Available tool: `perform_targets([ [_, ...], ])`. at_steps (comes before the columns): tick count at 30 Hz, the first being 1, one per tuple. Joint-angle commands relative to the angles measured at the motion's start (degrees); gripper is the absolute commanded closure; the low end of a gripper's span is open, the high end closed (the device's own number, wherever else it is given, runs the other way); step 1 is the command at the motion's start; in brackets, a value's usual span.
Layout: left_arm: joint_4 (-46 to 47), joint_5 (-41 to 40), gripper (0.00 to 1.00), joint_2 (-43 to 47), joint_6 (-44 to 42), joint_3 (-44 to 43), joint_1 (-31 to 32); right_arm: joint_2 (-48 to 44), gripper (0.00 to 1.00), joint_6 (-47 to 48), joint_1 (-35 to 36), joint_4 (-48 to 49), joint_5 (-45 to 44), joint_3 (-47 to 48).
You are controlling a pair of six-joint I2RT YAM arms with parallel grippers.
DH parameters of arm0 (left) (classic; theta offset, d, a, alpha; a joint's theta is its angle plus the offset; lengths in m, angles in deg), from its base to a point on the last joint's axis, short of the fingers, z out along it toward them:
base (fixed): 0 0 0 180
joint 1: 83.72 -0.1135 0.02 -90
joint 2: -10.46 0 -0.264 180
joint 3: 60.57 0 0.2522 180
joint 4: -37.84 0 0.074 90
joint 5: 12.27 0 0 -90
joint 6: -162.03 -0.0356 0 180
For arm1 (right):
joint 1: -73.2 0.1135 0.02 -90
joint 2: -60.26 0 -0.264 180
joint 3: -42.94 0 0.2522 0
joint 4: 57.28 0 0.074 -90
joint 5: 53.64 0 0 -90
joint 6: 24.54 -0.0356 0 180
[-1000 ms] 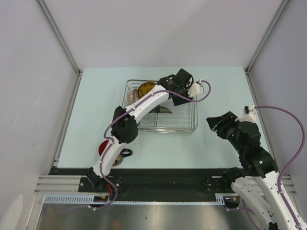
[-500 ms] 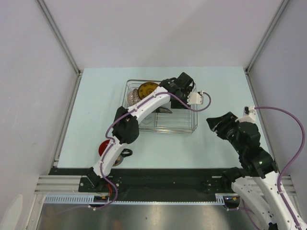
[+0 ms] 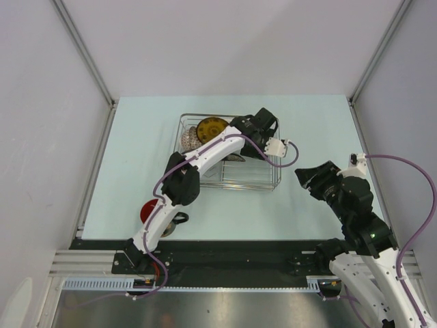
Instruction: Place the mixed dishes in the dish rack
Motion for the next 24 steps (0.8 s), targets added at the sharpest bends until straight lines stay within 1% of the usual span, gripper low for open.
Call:
perform_targets([
  [1,0.22,-1.57,0.48,-0.73,-2.11,1.27,0.50,-0.62,0.42,-0.94,0.11,0.78,-0.78,0.06],
  [2,0.84,-1.57,0.40,-0.21,-1.76,1.88,0.50,-0.54,0.42,-0.94,0.11,0.70,-0.69,-0.03],
  [3,1.62,-1.66,0.27,0.32,-1.58,2.32,0.50,-0.53,0.42,-1.03,0.11,0.69,-0.69,-0.03],
  [6,5.14,-1.92,0.14,2.51,-1.40,5.22,0.85,-0.53,0.41,-0.94,0.11,0.87,-0.25,0.06],
  [8,6.46,-2.27,0.09,3.31,-1.67,6.45,1.11,-0.36,0.41,-0.77,0.11,1.22,0.19,-0.03],
  [9,6.81,-2.45,0.02,3.66,-1.67,6.37,1.20,-0.10,0.41,-0.77,0.11,1.22,0.28,-0.03],
  [13,6.91,-3.15,0.00,4.45,-1.58,6.20,1.64,0.17,0.41,-0.77,0.20,1.31,0.72,-0.03],
  [24,8.84,-4.82,0.00,9.20,-1.85,7.87,2.08,0.26,0.41,-0.68,1.25,2.19,0.90,-0.03],
])
